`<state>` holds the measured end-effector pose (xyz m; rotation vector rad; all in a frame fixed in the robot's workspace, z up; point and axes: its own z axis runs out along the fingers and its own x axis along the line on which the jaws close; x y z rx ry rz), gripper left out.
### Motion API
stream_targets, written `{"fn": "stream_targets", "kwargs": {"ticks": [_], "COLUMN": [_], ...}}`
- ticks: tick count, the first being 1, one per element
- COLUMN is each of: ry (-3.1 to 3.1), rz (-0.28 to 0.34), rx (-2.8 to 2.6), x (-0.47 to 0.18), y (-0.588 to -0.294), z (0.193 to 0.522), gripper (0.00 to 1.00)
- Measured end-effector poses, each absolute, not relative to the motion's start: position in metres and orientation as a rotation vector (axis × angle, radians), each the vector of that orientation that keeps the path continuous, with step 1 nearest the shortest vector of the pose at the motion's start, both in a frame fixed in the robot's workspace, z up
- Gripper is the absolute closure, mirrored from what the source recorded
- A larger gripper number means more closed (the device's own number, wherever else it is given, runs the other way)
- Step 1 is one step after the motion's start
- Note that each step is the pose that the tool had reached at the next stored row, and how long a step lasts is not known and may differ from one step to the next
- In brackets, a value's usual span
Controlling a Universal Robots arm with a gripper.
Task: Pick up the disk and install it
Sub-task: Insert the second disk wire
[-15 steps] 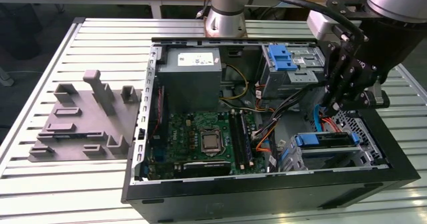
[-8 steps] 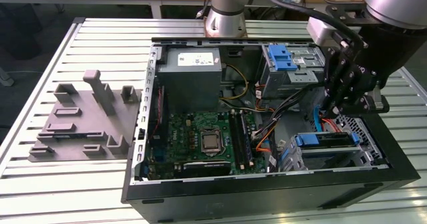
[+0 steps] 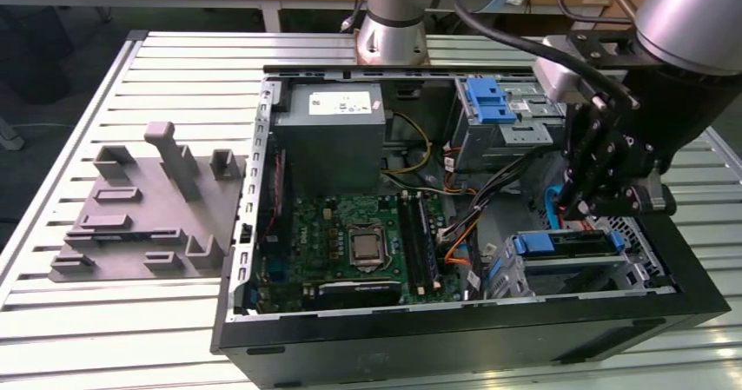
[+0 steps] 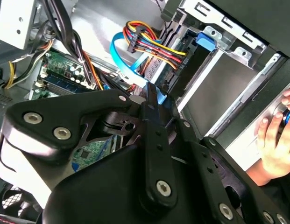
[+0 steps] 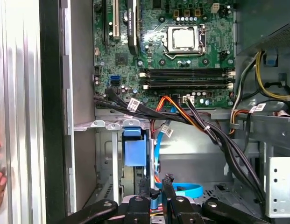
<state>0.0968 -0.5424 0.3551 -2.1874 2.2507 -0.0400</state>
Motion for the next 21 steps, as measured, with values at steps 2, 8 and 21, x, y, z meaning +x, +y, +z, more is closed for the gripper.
{"fn": "stream_targets", "kwargs": {"ticks": [2, 8, 21], "ry": [2.251, 2.249, 2.244], "rz": [-0.040, -0.035, -0.040], "rx": [-2.187, -2.185, -2.184], "x": [0.0969, 0.0986, 0.0985], "y": [-0.5434, -0.5435, -0.5470], "z": [0.3531, 0.3488, 0.3444], "gripper": [0.75, 0.75, 0.83]}}
